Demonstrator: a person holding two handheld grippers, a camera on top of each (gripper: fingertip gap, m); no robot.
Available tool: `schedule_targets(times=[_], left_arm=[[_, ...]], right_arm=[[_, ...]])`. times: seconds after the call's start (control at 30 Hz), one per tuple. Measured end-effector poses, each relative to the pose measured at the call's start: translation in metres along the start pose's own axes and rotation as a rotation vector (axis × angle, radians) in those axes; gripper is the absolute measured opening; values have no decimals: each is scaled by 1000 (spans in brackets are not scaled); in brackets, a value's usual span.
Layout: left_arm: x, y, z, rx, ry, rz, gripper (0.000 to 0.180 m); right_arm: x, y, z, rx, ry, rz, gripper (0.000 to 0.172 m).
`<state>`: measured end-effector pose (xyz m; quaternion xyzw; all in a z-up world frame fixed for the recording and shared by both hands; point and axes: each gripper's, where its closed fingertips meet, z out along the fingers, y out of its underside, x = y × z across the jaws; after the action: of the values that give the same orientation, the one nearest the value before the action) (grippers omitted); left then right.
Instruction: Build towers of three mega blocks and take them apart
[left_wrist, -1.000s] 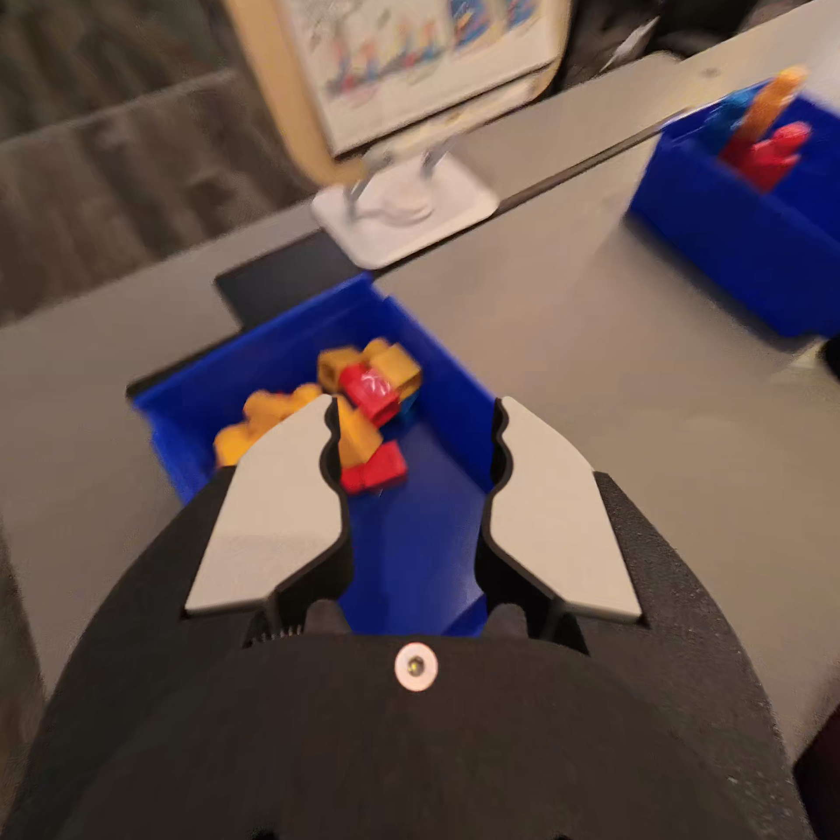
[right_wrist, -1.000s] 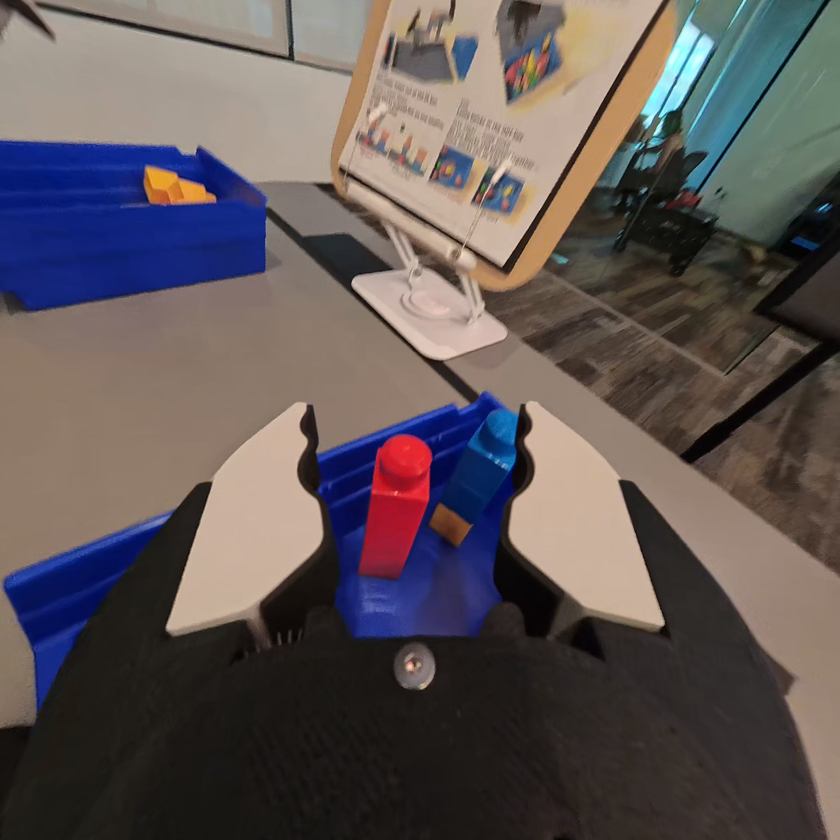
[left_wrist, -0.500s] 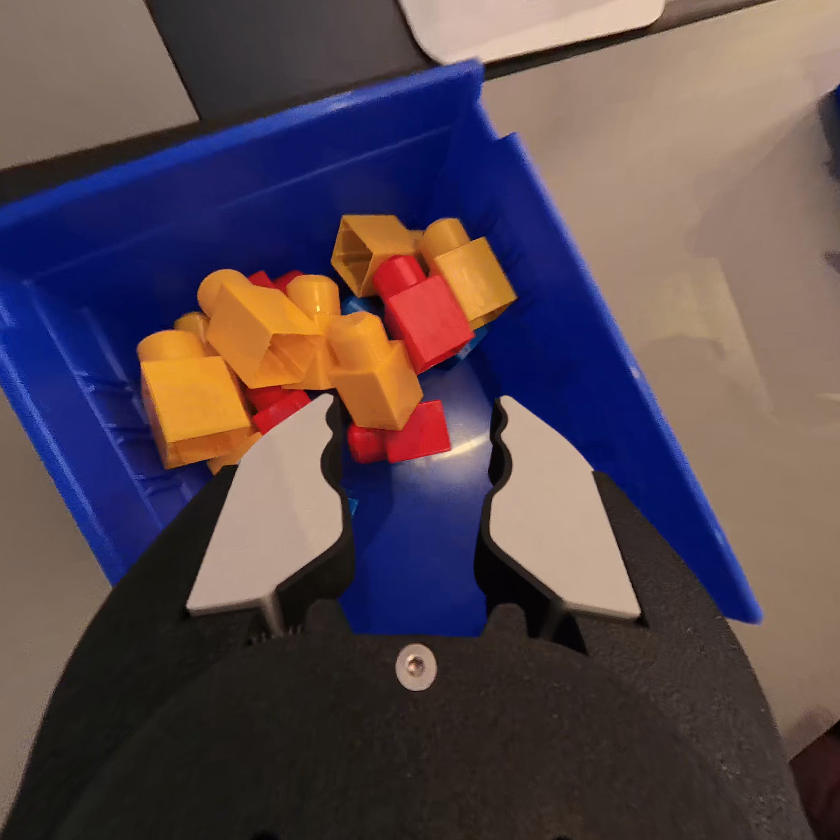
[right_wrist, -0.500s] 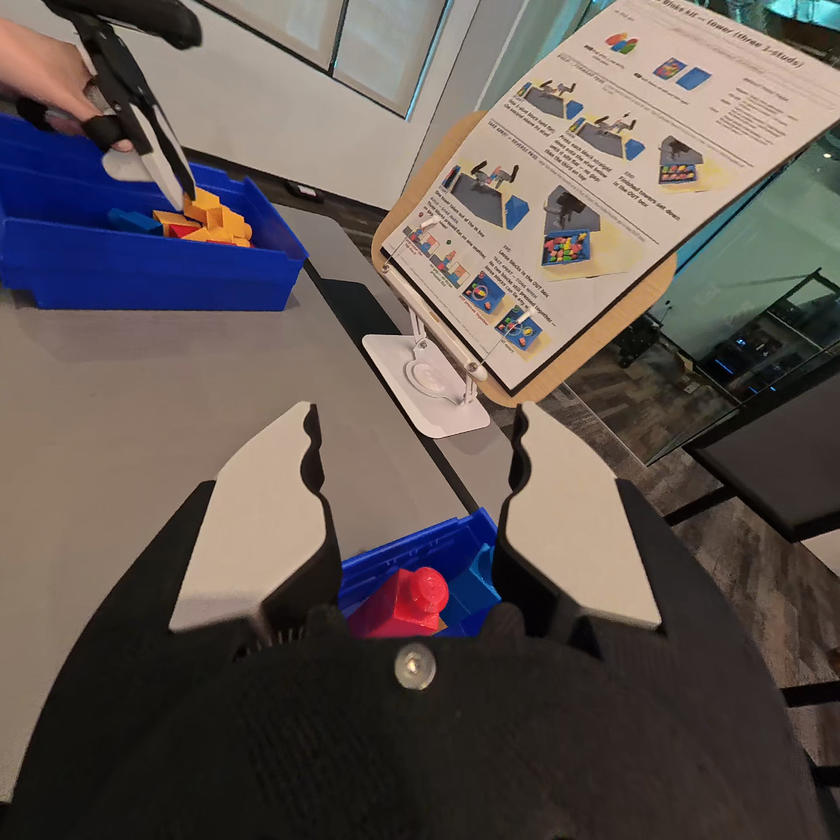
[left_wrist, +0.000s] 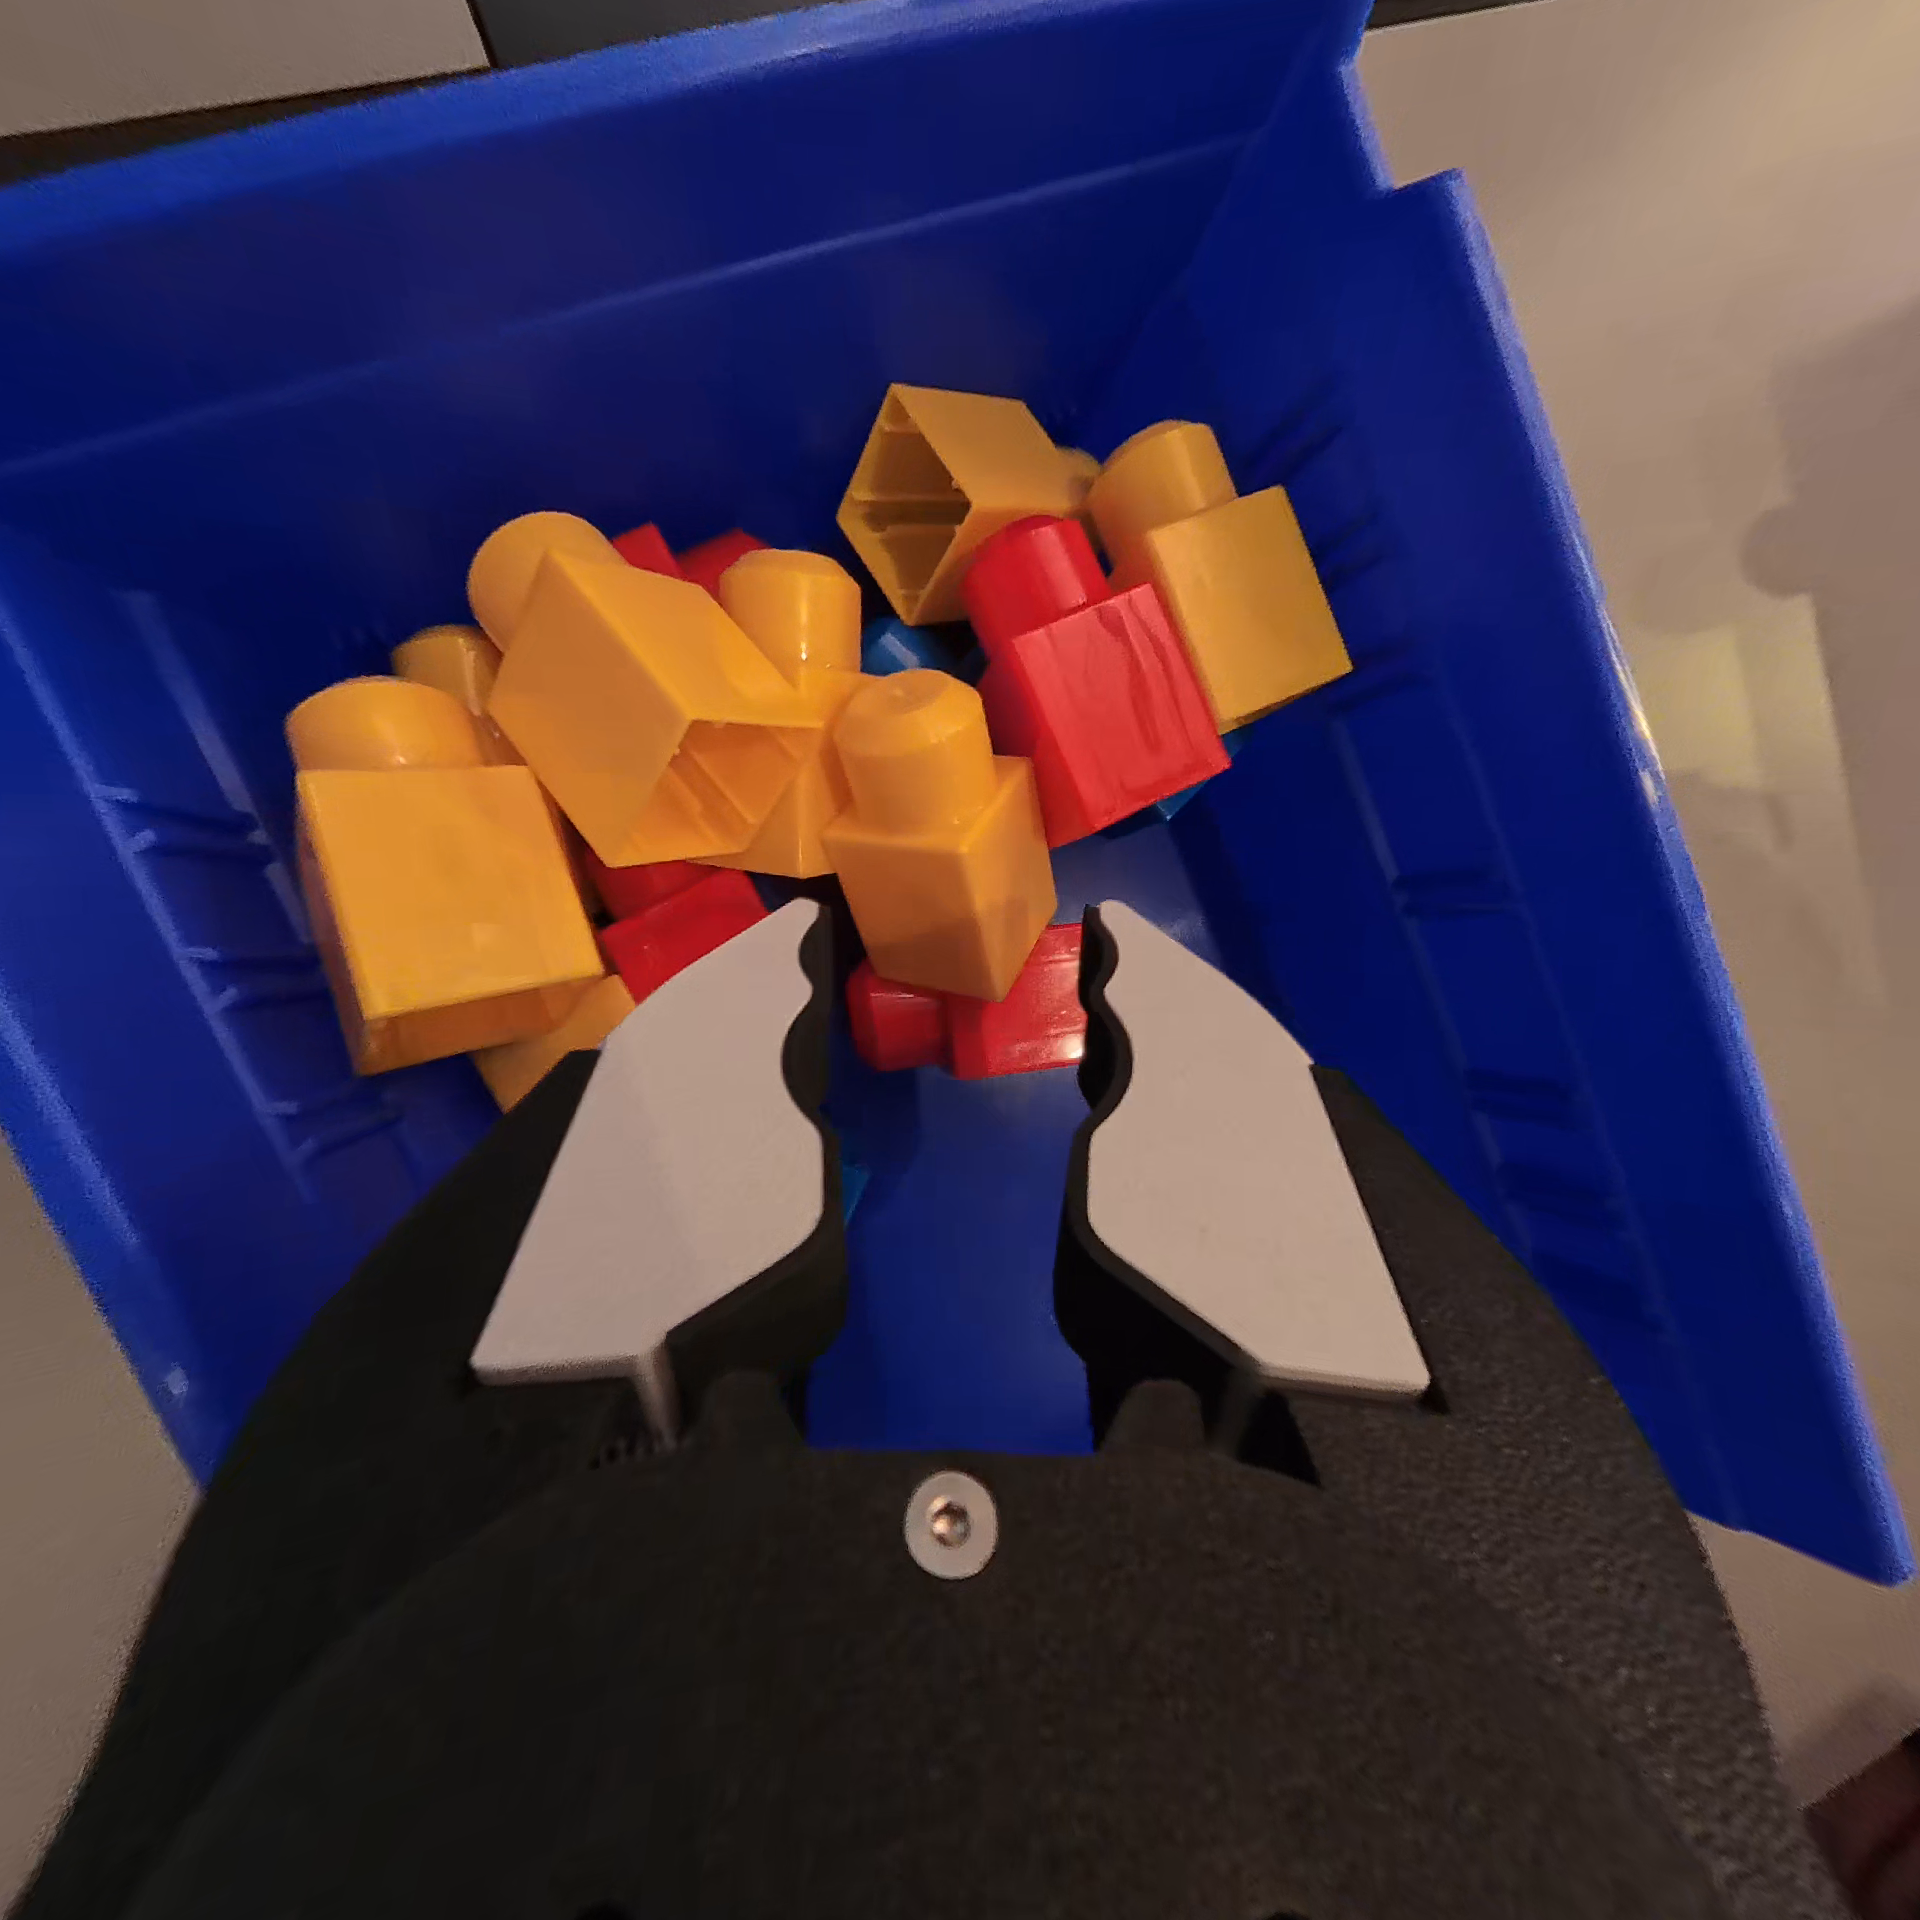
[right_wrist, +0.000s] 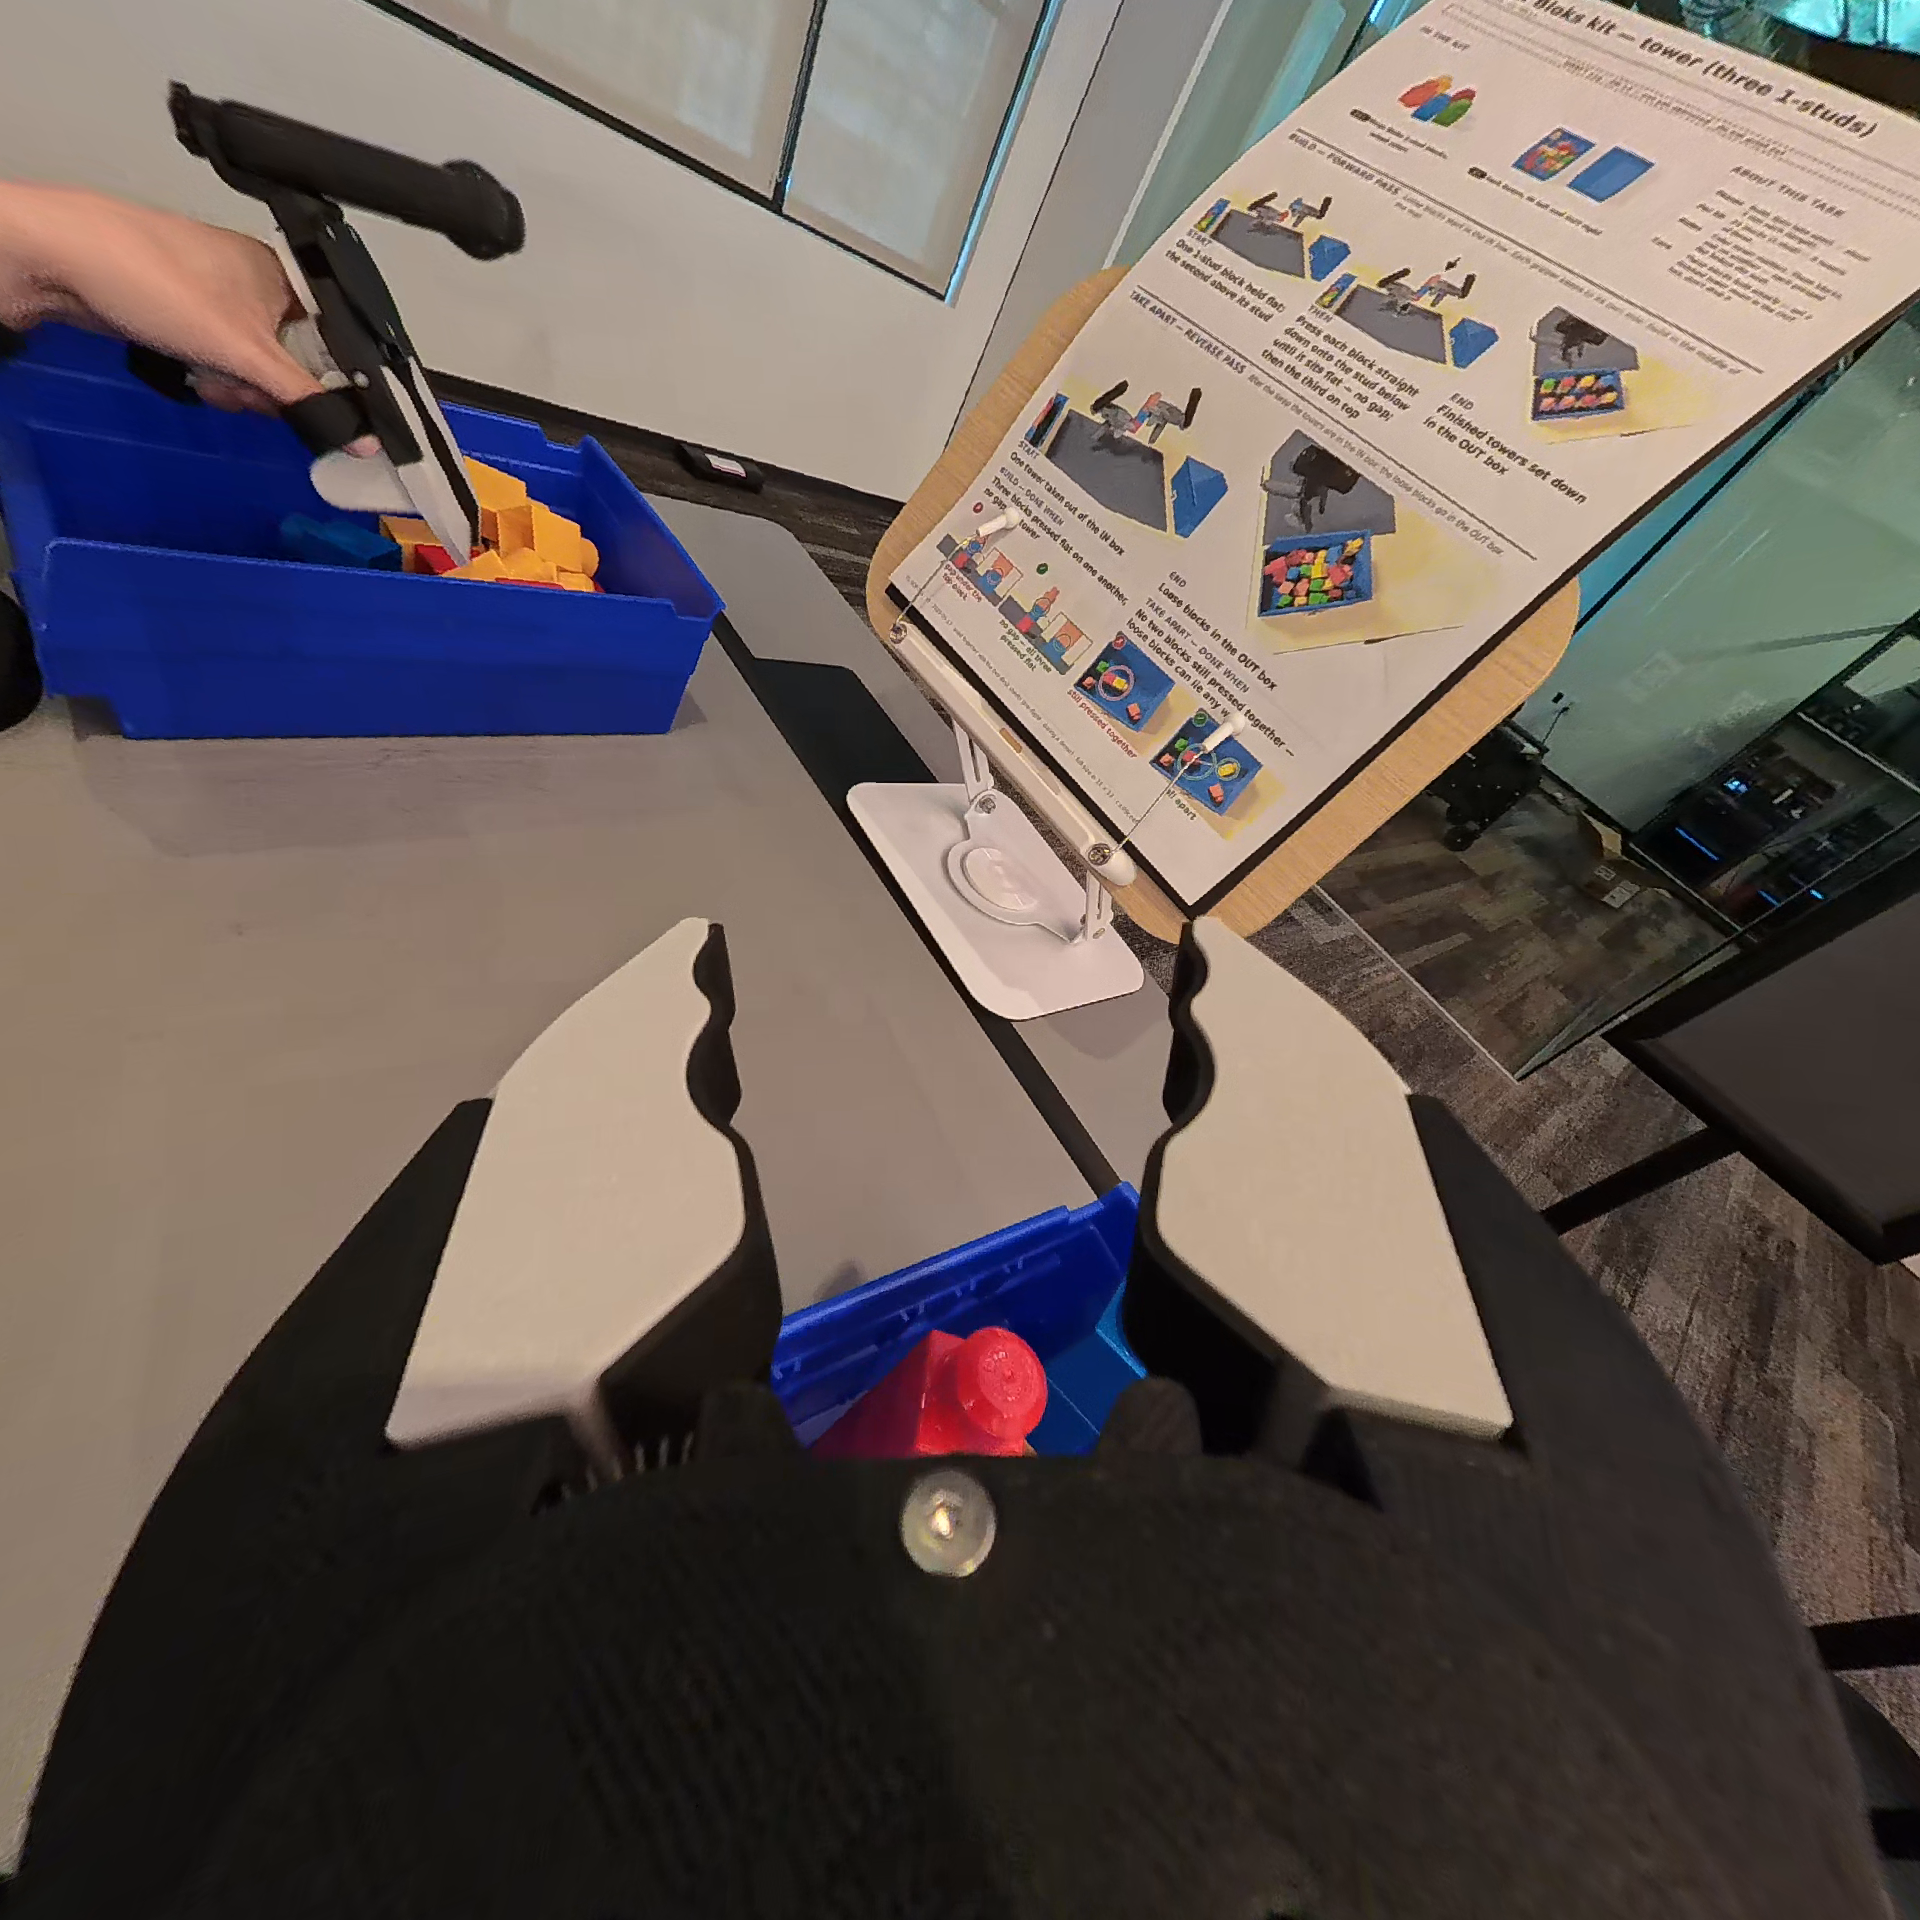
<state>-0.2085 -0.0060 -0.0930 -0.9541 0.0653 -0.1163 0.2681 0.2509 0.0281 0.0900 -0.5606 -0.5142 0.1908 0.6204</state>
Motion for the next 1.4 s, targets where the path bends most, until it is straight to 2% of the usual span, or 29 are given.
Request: schedule_targets(times=[0.3, 0.43, 0.53, 0.7, 0.8, 0.87, 1.03, 1.13, 1.23, 1.33, 1.4], left_arm=[[-2, 11, 28, -96, -23, -14, 45], [0, 10, 25, -87, -7, 6, 43], [5, 6, 6, -58, 27, 10, 40], [30, -15, -47, 103, 119, 42, 37], [60, -24, -69, 159, 156, 149, 37], [97, -34, -84, 219, 242, 226, 37], [220, -38, -118, 344, 470, 570, 37], [275, -26, -128, 365, 601, 688, 37], [302, -15, -129, 343, 693, 730, 37], [312, -10, -128, 323, 770, 722, 37], [312, -8, -121, 284, 784, 713, 36]], right_arm=[[-5, 5, 5, -23, -23, -1, 81], [-8, 9, 9, -40, -35, -6, 81], [-10, 10, 11, -46, -45, -6, 81], [-22, 3, 20, -34, -84, -18, 81], [-42, -7, 31, -17, -151, -21, 79], [-63, -23, 43, 31, -233, 37, 75], [-138, -86, 76, 300, -569, 413, 72], [-170, -105, 86, 407, -732, 583, 66], [-183, -103, 93, 429, -766, 613, 58], [-195, -95, 96, 378, -828, 598, 48], [-202, -90, 95, 337, -871, 591, 32]])
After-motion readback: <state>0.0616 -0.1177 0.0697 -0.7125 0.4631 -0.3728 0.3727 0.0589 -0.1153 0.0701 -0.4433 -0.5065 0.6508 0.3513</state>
